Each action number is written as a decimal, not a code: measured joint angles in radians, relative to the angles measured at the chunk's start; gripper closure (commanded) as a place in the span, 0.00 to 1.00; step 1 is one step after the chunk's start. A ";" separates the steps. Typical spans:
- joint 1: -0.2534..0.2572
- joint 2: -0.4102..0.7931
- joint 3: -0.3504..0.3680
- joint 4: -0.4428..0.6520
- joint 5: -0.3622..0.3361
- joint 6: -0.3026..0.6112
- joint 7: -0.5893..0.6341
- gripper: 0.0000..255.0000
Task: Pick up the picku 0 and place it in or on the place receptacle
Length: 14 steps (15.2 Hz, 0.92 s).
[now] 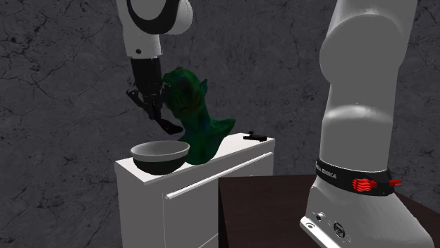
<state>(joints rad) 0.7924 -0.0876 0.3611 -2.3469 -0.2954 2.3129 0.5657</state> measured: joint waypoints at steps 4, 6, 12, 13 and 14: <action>-0.005 0.040 0.001 -0.016 -0.034 0.048 0.032 1.00; -0.006 0.057 0.001 -0.026 -0.052 0.072 0.049 1.00; -0.009 0.108 -0.001 -0.042 -0.104 0.128 0.098 1.00; -0.009 0.109 0.000 -0.043 -0.106 0.130 0.100 1.00; -0.009 0.110 0.000 -0.043 -0.106 0.130 0.100 1.00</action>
<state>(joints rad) 0.7833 0.0224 0.3606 -2.3897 -0.4016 2.4431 0.6659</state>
